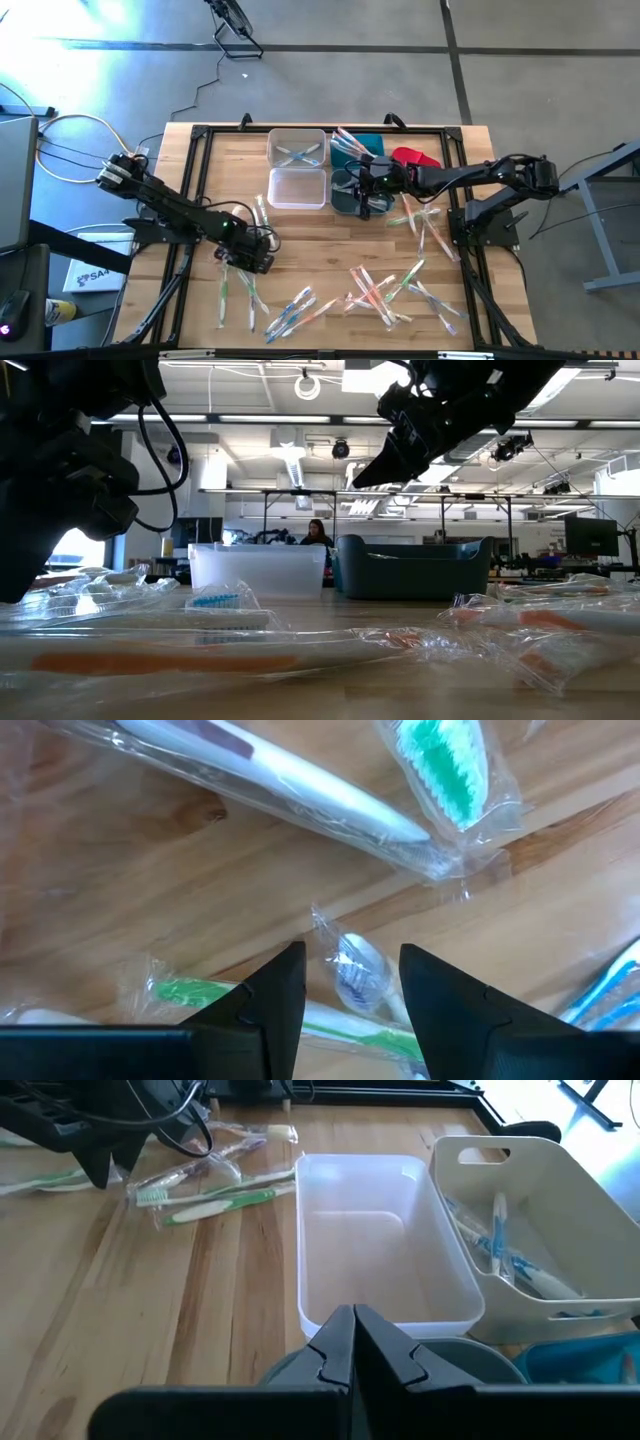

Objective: Pick & Place Toothbrushes
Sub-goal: Put the purple toothbrush into the transparent bin

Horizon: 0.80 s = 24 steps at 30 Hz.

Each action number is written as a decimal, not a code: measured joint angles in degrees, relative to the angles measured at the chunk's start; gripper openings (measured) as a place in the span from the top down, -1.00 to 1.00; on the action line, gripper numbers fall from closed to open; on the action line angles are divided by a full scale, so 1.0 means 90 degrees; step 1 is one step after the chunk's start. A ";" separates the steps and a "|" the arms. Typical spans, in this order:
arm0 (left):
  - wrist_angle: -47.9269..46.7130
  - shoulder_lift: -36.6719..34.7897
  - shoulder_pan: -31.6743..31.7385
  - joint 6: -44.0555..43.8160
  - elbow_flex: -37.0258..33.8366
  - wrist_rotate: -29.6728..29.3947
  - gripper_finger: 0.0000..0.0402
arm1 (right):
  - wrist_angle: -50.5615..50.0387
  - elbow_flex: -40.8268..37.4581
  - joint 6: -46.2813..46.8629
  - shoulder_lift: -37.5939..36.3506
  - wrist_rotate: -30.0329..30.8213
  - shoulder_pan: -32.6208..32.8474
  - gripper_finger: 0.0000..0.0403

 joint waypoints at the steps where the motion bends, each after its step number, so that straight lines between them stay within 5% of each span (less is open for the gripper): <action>1: 0.0005 0.0002 0.0000 0.0000 0.0000 -0.0007 0.21 | -0.0002 0.0000 0.0000 0.0000 0.0000 0.0000 0.99; 14: 0.0010 0.0002 -0.0005 0.0000 0.0000 -0.0039 0.22 | -0.0005 0.0002 0.0000 0.0000 0.0000 0.0000 0.99; 24: -0.0027 0.0007 -0.0011 0.0000 -0.0005 -0.0167 0.52 | -0.0032 0.0002 0.0000 -0.0001 -0.0002 0.0000 0.99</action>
